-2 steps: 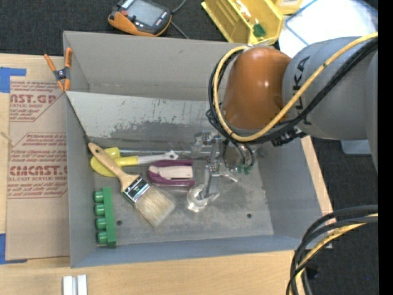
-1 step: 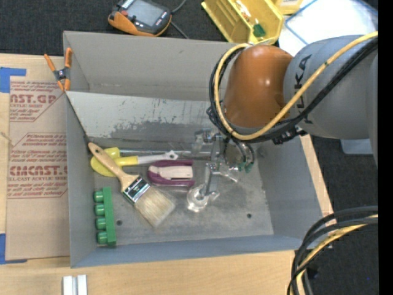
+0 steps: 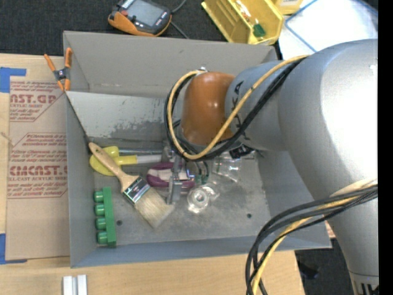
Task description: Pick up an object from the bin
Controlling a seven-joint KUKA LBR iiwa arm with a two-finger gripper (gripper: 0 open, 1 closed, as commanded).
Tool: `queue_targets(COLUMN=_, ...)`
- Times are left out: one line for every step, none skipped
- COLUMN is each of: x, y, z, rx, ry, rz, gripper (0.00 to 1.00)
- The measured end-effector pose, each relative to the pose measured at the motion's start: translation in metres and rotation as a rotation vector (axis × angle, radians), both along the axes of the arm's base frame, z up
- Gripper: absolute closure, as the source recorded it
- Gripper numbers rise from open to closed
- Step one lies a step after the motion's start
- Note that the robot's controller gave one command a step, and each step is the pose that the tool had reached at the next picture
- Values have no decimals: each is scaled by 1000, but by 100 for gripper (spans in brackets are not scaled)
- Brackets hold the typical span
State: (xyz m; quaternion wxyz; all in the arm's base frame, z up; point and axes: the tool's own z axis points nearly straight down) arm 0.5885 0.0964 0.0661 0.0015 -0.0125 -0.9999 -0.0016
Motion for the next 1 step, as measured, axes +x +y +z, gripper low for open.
queue_targets(x=7, y=-7, z=79, rx=-3, ry=-24, rz=181, gripper=0)
